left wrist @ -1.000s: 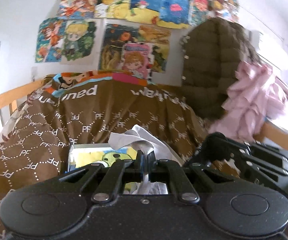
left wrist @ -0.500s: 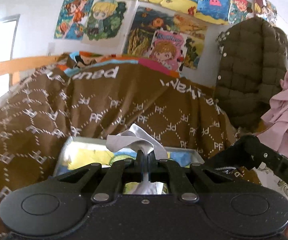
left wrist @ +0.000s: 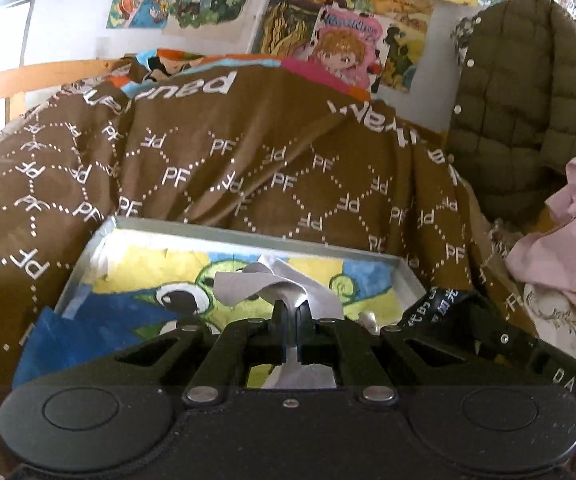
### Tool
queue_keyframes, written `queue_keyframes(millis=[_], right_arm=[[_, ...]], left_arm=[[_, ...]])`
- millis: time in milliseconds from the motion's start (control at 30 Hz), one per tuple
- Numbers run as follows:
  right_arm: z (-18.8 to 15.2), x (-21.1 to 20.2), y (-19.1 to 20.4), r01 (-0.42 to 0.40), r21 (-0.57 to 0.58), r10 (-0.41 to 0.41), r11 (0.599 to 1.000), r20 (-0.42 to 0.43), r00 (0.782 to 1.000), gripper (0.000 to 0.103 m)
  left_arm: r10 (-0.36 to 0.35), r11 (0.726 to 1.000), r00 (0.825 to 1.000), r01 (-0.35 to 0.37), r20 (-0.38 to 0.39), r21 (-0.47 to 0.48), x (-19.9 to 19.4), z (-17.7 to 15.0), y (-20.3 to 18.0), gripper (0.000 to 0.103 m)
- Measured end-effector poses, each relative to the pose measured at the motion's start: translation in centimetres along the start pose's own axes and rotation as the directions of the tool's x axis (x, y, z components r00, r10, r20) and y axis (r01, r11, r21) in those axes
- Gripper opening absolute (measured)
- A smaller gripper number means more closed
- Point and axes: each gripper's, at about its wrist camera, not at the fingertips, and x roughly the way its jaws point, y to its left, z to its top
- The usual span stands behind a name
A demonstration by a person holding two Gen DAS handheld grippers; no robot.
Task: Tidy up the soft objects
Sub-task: 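Lower and release the white-grey cloth with the left tool while the right tool releases the black cap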
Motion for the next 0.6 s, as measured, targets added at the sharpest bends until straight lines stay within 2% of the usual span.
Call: queue_keyframes(millis=[433, 500, 600], right_arm=[[0.1, 0.8, -0.1, -0.001, 0.013, 0.002, 1.0, -0.065, 0.998, 0.016], [0.1, 0.9, -0.1, -0.003, 0.011, 0.004, 1.0, -0.072, 0.997, 0.029], [0.1, 1.0, 0.0, -0.006, 0.018, 0.008, 1.0, -0.082, 0.997, 0.041]], left_arm=[[0.035, 0.998, 0.995, -0.039, -0.09, -0.041, 1.7, -1.0, 0.9, 0.01], [0.036, 0.998, 0.994, -0.04, -0.101, -0.044, 1.8, -1.2, 1.1, 0.016], [0.035, 0.998, 0.994, -0.04, -0.104, -0.05, 1.6, -1.4, 1.3, 0.02]])
